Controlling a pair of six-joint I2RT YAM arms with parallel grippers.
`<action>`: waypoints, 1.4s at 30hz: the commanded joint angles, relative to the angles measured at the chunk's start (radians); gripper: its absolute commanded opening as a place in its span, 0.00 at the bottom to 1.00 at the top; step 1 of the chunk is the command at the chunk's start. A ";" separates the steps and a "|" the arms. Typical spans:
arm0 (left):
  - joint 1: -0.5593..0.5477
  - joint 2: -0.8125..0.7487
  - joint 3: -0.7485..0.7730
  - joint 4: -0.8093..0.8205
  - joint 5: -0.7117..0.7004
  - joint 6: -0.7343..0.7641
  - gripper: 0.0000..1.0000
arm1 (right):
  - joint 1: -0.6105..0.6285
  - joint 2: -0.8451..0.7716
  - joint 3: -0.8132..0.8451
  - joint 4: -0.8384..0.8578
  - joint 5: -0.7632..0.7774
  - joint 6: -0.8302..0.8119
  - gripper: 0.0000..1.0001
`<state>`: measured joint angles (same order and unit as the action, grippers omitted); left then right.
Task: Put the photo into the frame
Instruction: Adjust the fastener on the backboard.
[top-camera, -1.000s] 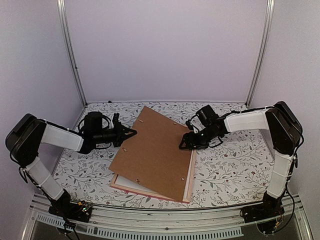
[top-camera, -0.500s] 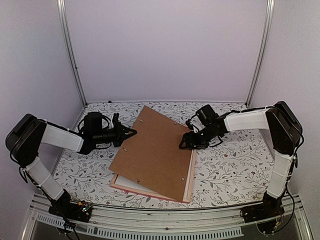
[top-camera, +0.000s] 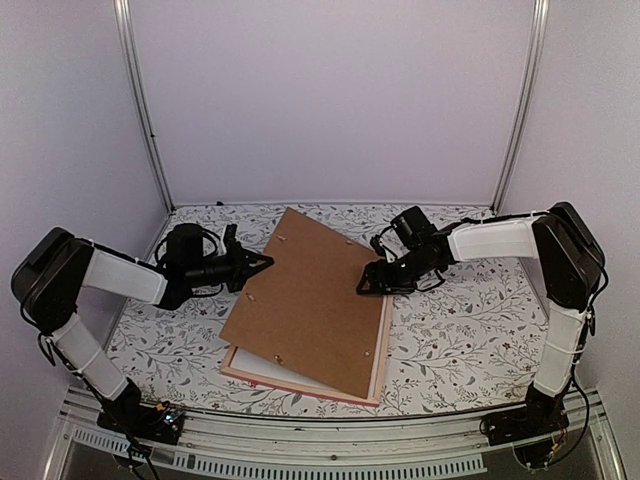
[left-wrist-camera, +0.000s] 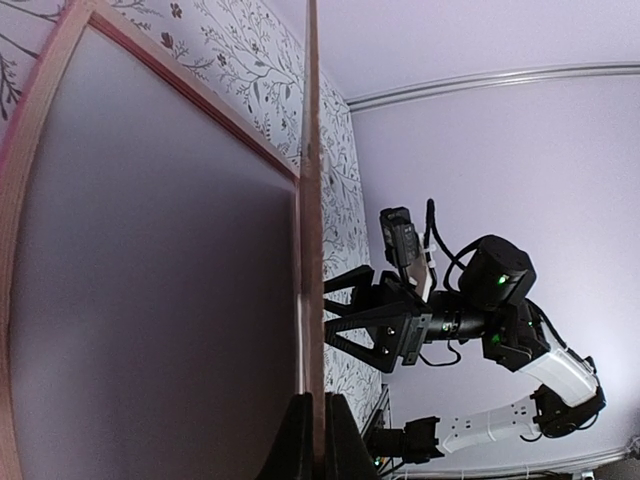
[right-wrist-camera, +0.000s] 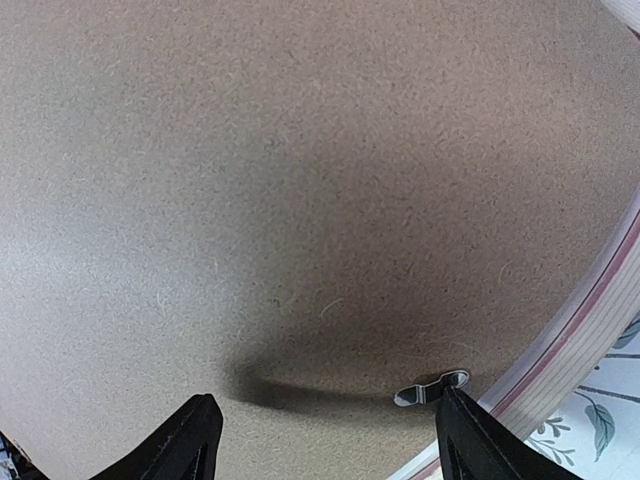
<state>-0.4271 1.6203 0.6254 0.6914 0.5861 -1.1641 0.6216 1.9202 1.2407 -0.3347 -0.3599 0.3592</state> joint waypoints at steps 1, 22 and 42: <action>0.000 0.006 0.010 0.115 -0.006 -0.012 0.00 | 0.007 0.017 0.025 -0.006 0.008 0.007 0.77; -0.009 0.070 0.026 0.148 -0.023 -0.020 0.00 | 0.000 0.022 0.031 -0.023 0.033 0.015 0.77; -0.015 0.102 0.023 0.201 -0.044 -0.046 0.00 | -0.003 0.020 0.031 -0.026 0.038 0.012 0.77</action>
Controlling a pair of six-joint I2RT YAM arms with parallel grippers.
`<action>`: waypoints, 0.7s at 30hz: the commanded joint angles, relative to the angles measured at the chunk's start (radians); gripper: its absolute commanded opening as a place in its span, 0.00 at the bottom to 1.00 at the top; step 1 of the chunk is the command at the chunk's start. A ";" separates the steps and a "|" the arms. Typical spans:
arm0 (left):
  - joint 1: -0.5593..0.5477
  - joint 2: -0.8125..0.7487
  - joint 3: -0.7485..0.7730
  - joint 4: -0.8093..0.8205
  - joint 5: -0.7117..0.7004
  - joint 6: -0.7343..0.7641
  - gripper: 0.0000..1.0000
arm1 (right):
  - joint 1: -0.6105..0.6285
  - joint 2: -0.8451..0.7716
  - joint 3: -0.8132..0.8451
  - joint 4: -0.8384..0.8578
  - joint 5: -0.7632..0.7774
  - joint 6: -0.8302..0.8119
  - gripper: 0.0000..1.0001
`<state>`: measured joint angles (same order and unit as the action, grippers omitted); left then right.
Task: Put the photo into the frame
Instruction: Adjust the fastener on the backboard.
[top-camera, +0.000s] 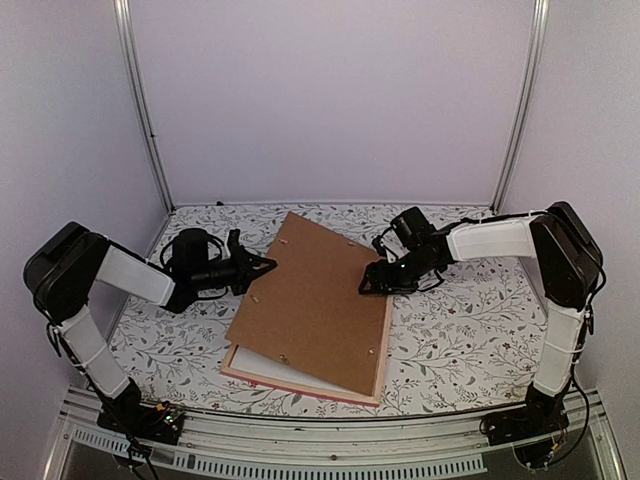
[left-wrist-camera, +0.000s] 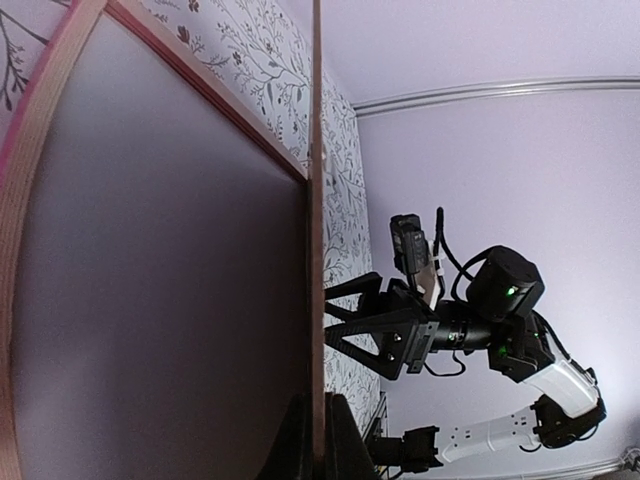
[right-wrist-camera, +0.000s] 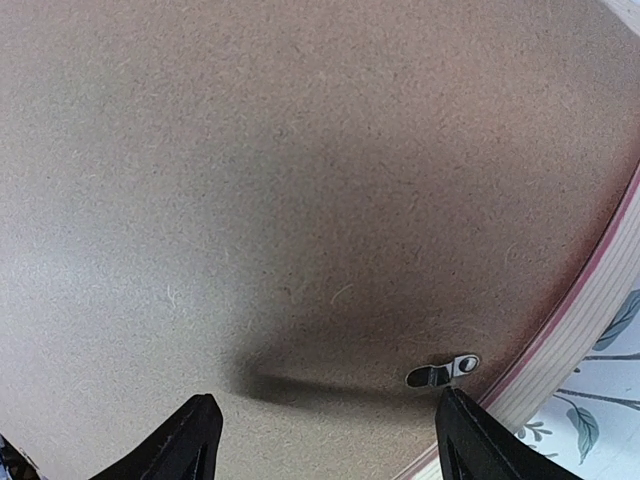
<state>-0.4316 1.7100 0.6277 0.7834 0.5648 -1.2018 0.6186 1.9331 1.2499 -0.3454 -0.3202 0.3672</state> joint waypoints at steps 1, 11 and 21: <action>-0.011 0.015 0.021 0.109 -0.023 -0.008 0.00 | -0.001 0.006 0.023 -0.015 -0.002 0.005 0.77; -0.024 0.033 0.016 0.118 -0.025 -0.008 0.00 | -0.001 0.009 0.028 -0.022 0.003 0.002 0.77; -0.038 0.060 0.011 0.099 -0.022 0.012 0.00 | -0.001 0.001 0.020 -0.036 0.026 0.001 0.77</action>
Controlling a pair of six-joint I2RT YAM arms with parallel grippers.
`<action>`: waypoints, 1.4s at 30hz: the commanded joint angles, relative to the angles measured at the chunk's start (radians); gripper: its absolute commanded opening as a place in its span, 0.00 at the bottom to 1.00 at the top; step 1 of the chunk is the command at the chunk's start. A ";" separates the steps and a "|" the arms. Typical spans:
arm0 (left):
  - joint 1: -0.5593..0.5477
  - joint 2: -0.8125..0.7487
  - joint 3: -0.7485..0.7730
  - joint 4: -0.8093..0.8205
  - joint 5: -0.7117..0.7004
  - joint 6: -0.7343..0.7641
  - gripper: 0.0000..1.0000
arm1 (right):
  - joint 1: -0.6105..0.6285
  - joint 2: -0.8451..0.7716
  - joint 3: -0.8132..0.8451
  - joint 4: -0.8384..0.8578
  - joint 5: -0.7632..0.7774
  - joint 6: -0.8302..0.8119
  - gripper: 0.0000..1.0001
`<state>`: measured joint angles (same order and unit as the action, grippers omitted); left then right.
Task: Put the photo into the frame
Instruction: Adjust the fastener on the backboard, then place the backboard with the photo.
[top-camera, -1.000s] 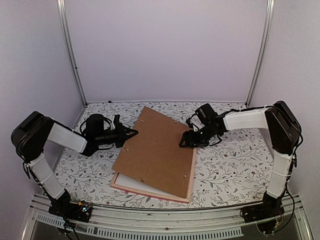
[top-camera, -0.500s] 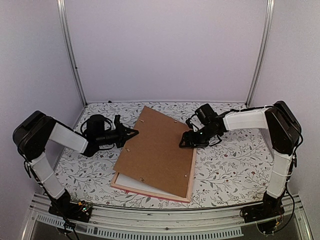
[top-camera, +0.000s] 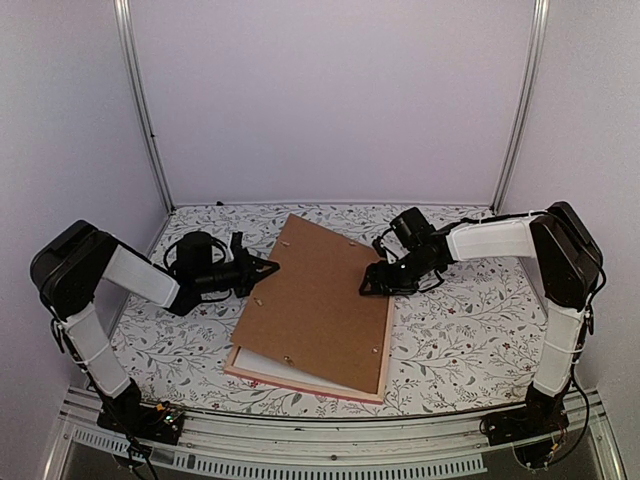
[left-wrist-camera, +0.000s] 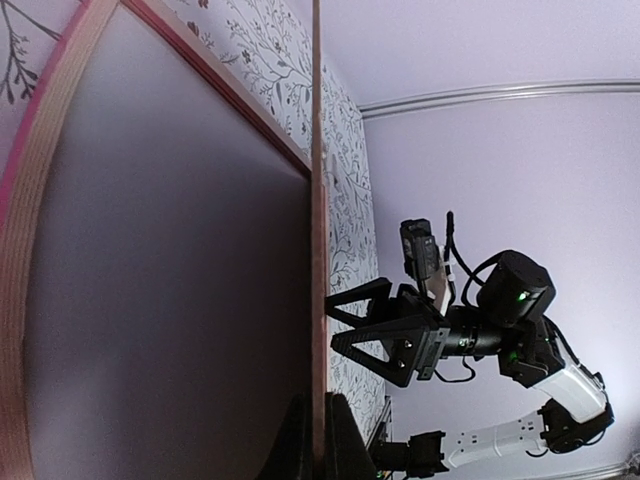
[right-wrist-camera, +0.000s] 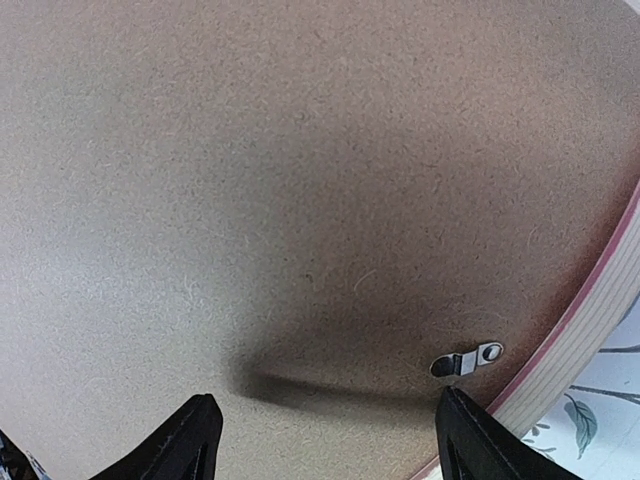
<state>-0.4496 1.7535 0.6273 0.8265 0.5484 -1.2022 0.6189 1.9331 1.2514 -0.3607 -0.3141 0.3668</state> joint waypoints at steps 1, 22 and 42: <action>-0.020 0.018 0.013 0.051 -0.005 0.015 0.00 | -0.002 -0.004 0.019 -0.022 0.022 0.004 0.77; -0.033 0.020 0.085 -0.210 -0.023 0.196 0.46 | -0.010 -0.177 -0.014 -0.081 0.114 0.030 0.80; -0.096 0.011 0.250 -0.647 -0.202 0.421 0.61 | -0.011 -0.173 -0.041 -0.063 0.116 0.028 0.80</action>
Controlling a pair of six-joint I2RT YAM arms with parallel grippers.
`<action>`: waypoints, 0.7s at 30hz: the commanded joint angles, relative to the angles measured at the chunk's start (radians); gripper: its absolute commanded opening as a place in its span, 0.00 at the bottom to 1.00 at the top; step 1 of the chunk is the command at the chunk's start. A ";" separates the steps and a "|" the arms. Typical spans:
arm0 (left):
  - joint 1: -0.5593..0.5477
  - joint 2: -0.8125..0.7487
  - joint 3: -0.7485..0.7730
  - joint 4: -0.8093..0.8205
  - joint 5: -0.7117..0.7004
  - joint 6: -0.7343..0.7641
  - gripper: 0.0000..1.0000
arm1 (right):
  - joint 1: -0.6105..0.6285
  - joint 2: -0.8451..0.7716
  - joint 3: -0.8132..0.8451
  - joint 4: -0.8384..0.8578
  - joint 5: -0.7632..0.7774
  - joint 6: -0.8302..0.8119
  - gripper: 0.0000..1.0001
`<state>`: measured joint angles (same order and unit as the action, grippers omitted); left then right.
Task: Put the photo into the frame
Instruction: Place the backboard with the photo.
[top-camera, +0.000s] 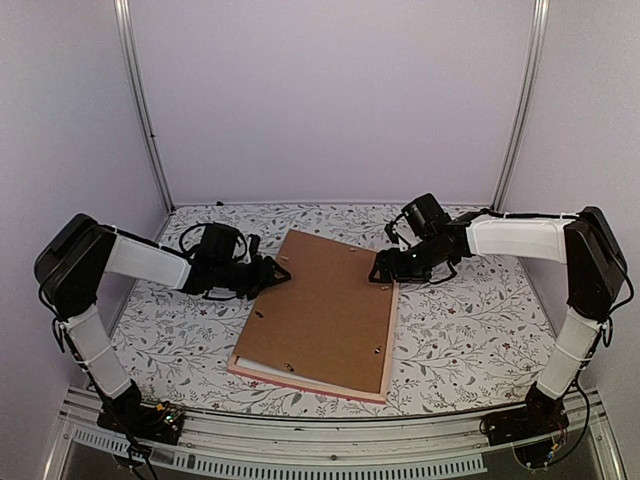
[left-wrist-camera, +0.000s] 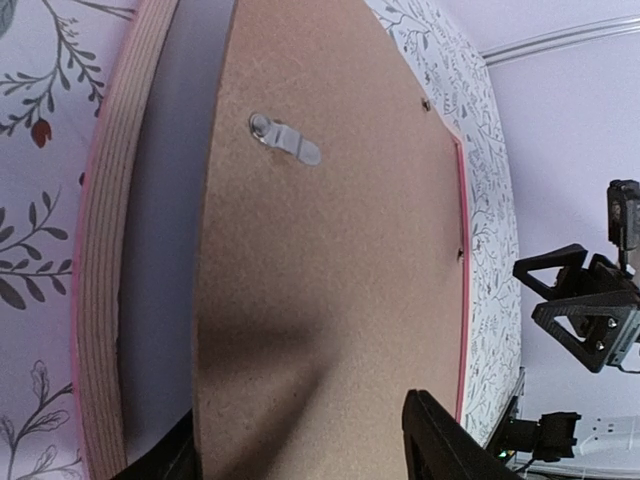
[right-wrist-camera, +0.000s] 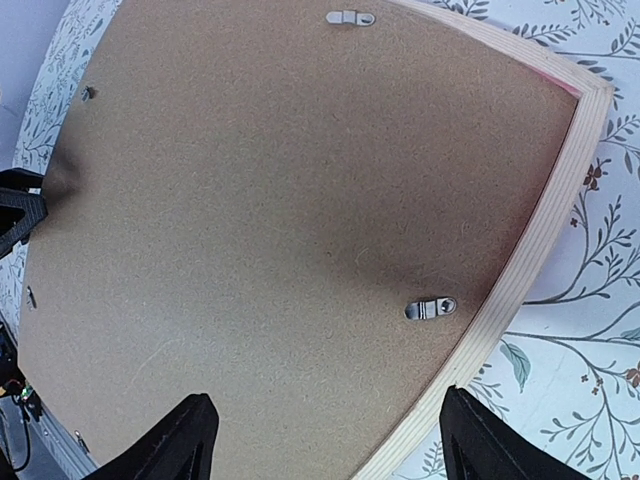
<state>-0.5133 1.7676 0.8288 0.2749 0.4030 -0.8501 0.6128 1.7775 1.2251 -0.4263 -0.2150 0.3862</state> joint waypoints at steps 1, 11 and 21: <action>-0.035 -0.007 0.058 -0.113 -0.073 0.081 0.61 | -0.005 -0.019 -0.015 0.005 0.018 0.009 0.80; -0.068 -0.042 0.126 -0.251 -0.226 0.176 0.64 | -0.005 -0.027 -0.028 0.007 0.028 0.005 0.80; -0.077 -0.078 0.146 -0.324 -0.300 0.207 0.65 | -0.007 -0.027 -0.027 0.008 0.036 0.003 0.80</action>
<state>-0.5732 1.7489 0.9470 -0.0139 0.1543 -0.6788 0.6121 1.7775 1.2053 -0.4259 -0.2012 0.3859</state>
